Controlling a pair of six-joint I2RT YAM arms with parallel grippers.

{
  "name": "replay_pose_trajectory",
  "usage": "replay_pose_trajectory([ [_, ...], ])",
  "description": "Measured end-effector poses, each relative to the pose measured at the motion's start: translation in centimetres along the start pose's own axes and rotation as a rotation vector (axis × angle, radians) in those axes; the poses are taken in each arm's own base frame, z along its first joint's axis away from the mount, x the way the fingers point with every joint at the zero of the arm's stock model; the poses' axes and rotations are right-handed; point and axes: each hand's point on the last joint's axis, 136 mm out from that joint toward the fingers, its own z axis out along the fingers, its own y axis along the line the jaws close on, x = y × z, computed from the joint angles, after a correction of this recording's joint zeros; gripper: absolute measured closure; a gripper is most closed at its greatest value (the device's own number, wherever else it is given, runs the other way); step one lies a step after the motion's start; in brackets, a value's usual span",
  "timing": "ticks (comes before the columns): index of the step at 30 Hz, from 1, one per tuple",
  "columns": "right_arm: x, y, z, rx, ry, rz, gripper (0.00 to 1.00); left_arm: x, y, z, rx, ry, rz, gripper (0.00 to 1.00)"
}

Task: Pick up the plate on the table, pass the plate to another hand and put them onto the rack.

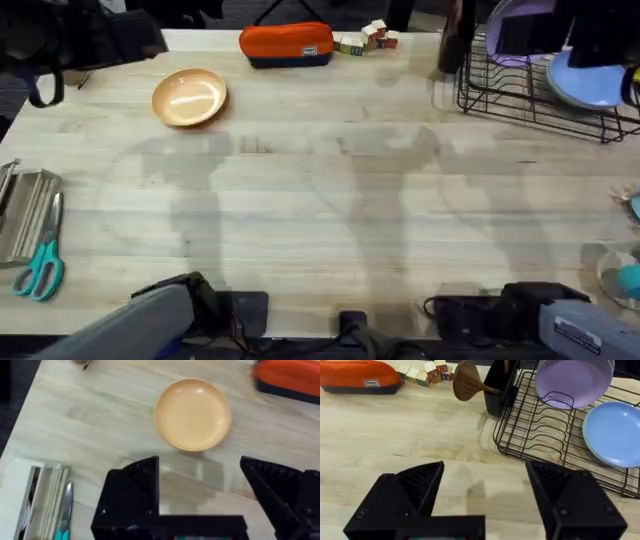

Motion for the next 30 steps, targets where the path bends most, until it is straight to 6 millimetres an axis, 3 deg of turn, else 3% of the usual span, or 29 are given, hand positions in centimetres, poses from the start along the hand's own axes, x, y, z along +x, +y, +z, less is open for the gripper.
replay_pose_trajectory([
  [7, 0.0, 0.0, 0.0, 0.0, 0.0, 0.0, 0.007, 0.0, 3.3, 3.8, -0.02, 0.04, -0.078, 0.008],
  [15, 0.0, 0.0, 0.0, 0.0, 0.0, 0.0, 0.006, 1.2, 4.1, 8.2, 0.034, 0.129, -0.107, 0.008],
  [30, 0.0, 0.0, 0.0, 0.0, 0.0, 0.0, 0.006, 0.2, 6.1, 15.8, 0.036, 0.189, -0.135, 0.008],
])
